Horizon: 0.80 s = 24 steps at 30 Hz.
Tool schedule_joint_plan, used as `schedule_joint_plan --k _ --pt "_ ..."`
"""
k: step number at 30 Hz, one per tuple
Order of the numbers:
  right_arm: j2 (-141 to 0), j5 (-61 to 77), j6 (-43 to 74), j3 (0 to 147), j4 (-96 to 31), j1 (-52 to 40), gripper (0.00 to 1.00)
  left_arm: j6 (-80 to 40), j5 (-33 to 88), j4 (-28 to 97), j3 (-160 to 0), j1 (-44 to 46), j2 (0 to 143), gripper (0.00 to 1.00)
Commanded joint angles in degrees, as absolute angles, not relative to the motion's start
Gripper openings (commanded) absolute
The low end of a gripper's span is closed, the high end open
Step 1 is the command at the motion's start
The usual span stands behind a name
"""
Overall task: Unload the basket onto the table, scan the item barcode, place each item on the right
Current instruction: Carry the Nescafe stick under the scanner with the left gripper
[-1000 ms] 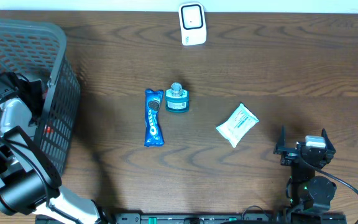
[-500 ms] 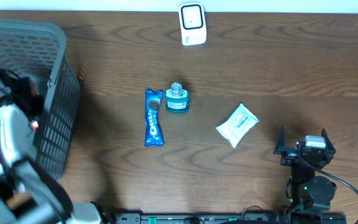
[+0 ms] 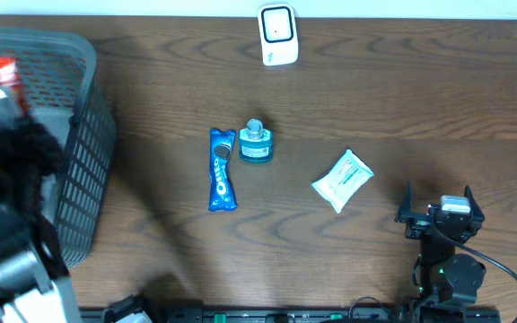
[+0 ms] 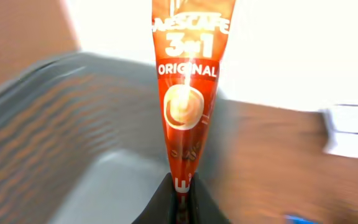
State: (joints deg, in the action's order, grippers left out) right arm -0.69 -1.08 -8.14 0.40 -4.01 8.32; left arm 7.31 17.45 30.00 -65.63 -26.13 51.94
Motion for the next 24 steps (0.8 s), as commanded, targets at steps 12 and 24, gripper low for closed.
schedule_joint_plan --k 12,24 --pt "-0.4 -1.4 -7.7 0.3 -4.1 7.8 0.99 5.2 27.8 24.9 -65.7 21.8 64.8 0.07" --pt "-0.4 -1.4 -7.7 0.3 -4.1 7.8 0.99 -0.5 17.7 5.3 -65.7 43.8 95.2 0.07"
